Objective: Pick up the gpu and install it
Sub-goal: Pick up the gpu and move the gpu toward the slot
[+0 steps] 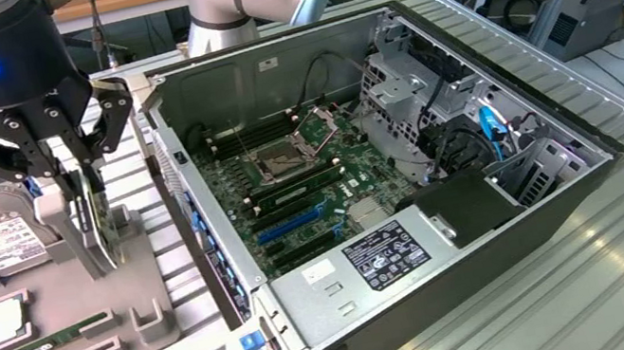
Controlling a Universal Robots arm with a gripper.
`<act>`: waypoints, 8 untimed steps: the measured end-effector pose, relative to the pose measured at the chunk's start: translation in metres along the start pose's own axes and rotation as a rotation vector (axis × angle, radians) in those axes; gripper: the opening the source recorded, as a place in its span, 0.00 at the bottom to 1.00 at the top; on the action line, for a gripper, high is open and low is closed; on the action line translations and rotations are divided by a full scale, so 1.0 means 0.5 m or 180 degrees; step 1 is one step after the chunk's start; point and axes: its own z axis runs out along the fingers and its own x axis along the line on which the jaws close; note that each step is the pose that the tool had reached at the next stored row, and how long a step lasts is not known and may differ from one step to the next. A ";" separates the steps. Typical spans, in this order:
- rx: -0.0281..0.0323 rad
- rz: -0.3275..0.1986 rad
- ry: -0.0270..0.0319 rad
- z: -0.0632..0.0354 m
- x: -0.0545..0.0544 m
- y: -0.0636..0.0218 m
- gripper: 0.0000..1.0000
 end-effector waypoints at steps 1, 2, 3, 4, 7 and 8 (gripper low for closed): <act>0.0000 0.0000 0.0000 0.000 0.000 0.000 0.27; 0.0000 0.0000 0.0000 -0.001 0.000 0.000 0.27; 0.0000 0.0000 0.0000 -0.001 0.000 0.000 0.27; 0.0000 0.0000 0.0000 -0.002 0.000 0.000 0.27; 0.0000 0.0000 0.0000 -0.003 0.000 0.000 0.27; 0.0000 0.0000 0.0000 -0.004 0.000 0.000 0.27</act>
